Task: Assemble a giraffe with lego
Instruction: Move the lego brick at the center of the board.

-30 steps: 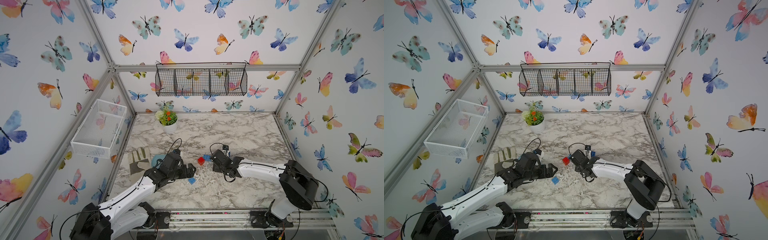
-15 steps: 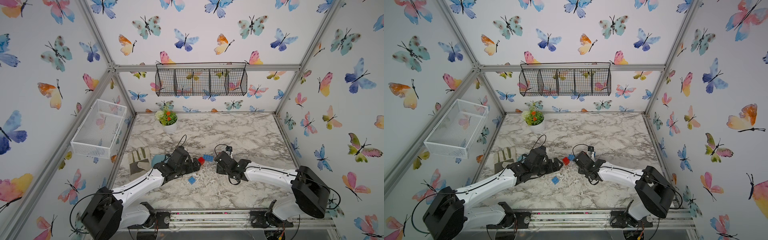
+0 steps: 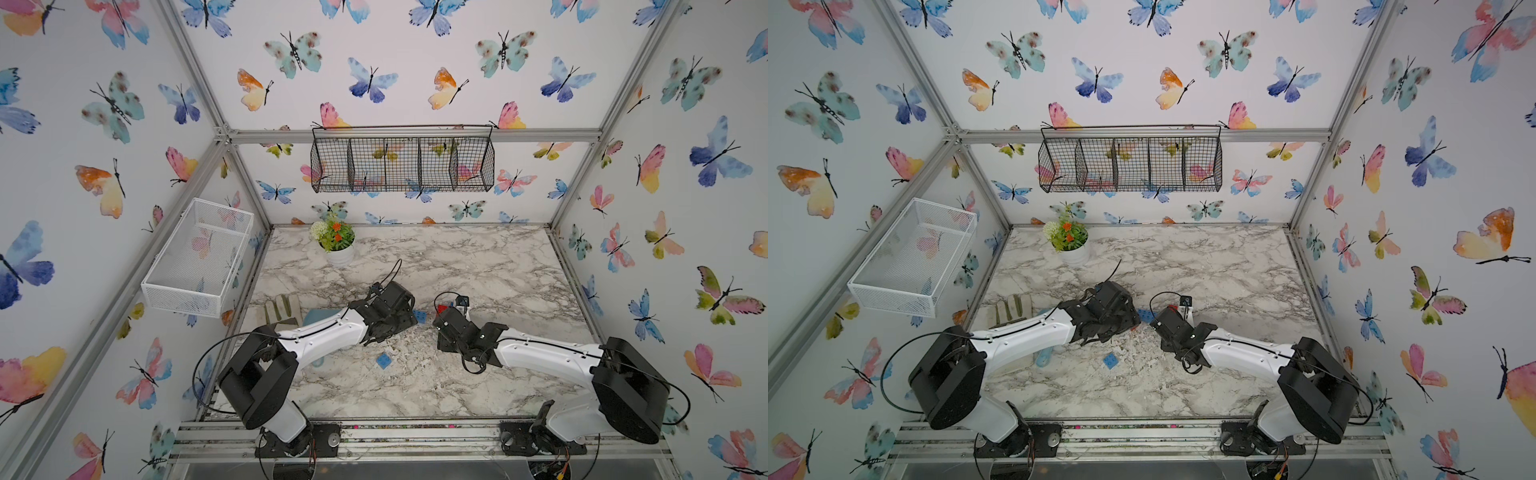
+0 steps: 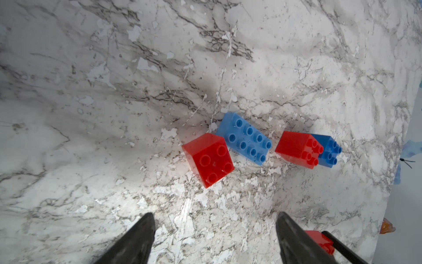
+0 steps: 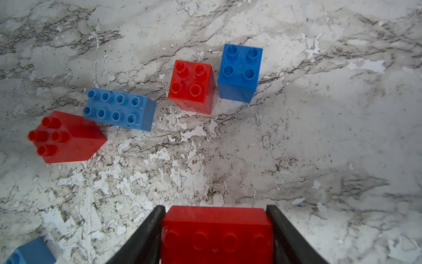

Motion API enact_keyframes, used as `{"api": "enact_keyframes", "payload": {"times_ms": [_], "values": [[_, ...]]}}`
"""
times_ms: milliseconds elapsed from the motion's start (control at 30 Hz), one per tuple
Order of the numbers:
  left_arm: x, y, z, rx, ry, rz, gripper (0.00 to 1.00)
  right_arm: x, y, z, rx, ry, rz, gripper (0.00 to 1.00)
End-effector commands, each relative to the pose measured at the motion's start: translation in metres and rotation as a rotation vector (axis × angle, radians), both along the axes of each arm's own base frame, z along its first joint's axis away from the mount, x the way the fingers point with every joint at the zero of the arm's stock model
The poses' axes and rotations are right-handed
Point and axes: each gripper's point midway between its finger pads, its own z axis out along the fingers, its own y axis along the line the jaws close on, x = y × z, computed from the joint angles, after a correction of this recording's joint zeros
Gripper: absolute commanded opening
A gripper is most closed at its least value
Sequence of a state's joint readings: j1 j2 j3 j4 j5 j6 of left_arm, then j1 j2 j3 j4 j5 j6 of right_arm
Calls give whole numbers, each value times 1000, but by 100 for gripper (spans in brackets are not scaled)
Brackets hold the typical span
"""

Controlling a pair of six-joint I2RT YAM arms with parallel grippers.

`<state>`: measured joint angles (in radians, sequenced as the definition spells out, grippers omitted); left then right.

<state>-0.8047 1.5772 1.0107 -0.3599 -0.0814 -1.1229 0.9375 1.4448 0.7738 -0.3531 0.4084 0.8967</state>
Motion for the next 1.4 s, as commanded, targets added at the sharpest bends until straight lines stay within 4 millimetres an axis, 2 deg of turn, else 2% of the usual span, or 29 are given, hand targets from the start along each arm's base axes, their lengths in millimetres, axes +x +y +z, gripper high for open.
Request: {"api": "enact_keyframes", "payload": {"times_ms": [0,100,600,933,1100,1367], "values": [[0,7,-14,17,75,58,81,-1,-5,4,-6,-23,-7,56],[1,6,-21,-25,108,87,80,-1,-6,5,0,-30,-9,56],[25,0,-37,-10,169,138,72,-5,-11,5,16,-40,-16,56],[28,0,-52,19,190,132,56,-4,-12,6,17,-48,-15,56],[24,4,-56,36,199,123,43,-3,-10,6,19,-47,-10,56],[13,8,-47,55,175,86,36,0,-7,8,10,-49,-4,56]]}}
